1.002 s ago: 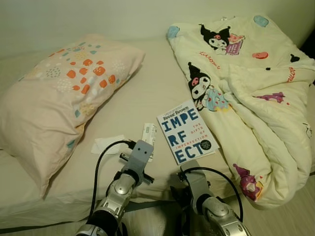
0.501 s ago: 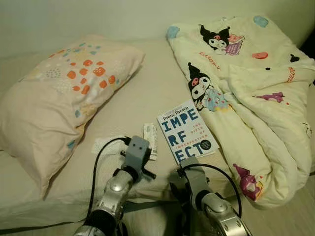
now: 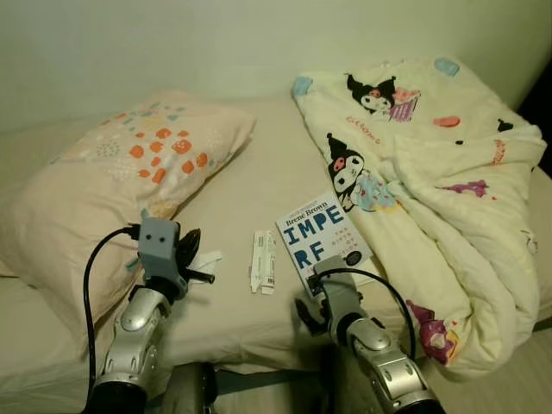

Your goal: Clean up the room

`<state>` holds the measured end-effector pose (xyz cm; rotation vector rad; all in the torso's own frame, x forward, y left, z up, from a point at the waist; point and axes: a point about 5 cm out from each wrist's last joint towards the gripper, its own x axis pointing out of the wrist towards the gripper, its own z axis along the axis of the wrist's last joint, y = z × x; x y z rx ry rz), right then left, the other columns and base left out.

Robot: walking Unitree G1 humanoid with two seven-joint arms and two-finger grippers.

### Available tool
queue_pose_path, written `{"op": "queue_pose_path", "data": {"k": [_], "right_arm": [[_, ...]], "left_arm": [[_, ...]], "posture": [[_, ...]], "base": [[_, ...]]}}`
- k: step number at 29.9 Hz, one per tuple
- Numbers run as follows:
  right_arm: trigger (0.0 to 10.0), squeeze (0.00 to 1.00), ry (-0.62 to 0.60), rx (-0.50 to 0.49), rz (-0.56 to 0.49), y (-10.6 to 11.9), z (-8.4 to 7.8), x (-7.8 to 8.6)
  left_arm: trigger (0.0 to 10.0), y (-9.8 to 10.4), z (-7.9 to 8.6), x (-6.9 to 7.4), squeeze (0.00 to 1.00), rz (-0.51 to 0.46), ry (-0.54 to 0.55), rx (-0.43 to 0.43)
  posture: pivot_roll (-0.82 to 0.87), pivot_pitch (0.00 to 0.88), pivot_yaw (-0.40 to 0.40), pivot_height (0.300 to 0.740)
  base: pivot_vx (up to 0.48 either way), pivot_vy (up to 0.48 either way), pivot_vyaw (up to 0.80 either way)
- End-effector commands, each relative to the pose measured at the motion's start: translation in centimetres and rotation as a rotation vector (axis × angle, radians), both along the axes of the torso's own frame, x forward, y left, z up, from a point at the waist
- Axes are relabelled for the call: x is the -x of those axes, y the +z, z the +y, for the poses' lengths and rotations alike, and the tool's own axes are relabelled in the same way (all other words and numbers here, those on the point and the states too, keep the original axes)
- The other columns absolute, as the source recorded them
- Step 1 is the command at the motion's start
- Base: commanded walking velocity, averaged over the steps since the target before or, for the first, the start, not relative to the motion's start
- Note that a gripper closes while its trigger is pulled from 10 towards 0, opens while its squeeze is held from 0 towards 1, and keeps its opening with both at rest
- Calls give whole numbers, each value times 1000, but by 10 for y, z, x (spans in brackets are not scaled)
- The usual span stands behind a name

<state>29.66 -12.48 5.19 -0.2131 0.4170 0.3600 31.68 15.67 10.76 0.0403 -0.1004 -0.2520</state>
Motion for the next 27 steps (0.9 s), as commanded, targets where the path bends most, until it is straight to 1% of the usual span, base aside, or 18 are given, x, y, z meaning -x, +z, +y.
{"op": "queue_pose_path", "data": {"k": [1, 2, 3, 4, 5, 8, 9, 10, 11, 13, 16, 17, 18, 21, 27], "right_arm": [[10000, 0, 19, -10, 20, -7, 4, 4], [10000, 0, 19, -10, 20, -7, 4, 4], [10000, 0, 27, -10, 19, -7, 6, 4], [10000, 0, 29, -10, 13, -6, 7, 3], [10000, 0, 29, -10, 13, -6, 7, 3], [10000, 0, 9, -24, -13, -1, 5, -3], [10000, 0, 9, -24, -13, -1, 5, -3], [10000, 0, 3, -28, -19, 1, 4, -4], [10000, 0, 3, -28, -19, 1, 4, -4], [10000, 0, -1, -28, -21, 1, 0, 1], [10000, 0, 0, -26, -19, 0, -1, 3], [10000, 0, -2, -26, -14, -1, -2, 7], [10000, 0, -2, -26, -14, -1, -2, 7], [10000, 0, -10, -34, 2, -6, -1, 21], [10000, 0, -21, -45, 0, -5, 2, 29]], "left_arm": [[10000, -22, -12, 4, 1000, 104, -26, -30], [10000, -22, -12, 4, 1000, 104, -26, -30], [10000, -27, -17, 3, 1000, 157, -34, 4], [10000, -32, -23, 0, 1000, 209, -45, 65], [10000, -32, -23, 0, 1000, 209, -45, 65], [10000, -36, -36, -7, 1000, 298, -65, 187], [10000, -36, -36, -7, 1000, 298, -65, 187], [10000, -38, -41, -8, 1000, 327, -81, 228], [10000, -38, -41, -8, 1000, 327, -81, 228], [10000, -43, -52, -8, 1000, 379, -98, 284], [10000, -45, -56, -8, 1000, 396, -102, 290], [10000, -49, -60, -7, 1000, 425, -108, 297], [10000, -49, -60, -7, 1000, 425, -108, 297], [10000, -60, -69, -3, 1000, 493, -130, 276], [10000, -62, -77, -1, 1000, 482, -163, 225]], "posture": [[-16, 160, -3, 596], [-16, 160, -3, 596], [-23, 174, 0, 596], [-32, 190, 8, 596], [-32, 190, 8, 596], [-47, 216, 21, 596], [-47, 216, 21, 596], [-52, 222, 23, 596], [-52, 222, 23, 596], [-71, 257, 30, 596], [-73, 260, 31, 596], [-79, 283, 36, 596], [-79, 283, 36, 596], [-88, 330, 46, 596], [-89, 363, 54, 596]], "base": [[0, 0, 0], [0, 0, 0], [0, 0, 0], [0, 0, 0], [0, 0, 0], [0, 0, 0], [0, 0, 0], [0, 0, 0], [0, 0, 0], [0, 0, 0], [0, 0, 0], [0, 0, 0], [0, 0, 0], [0, 0, 0], [0, 0, 0]]}}
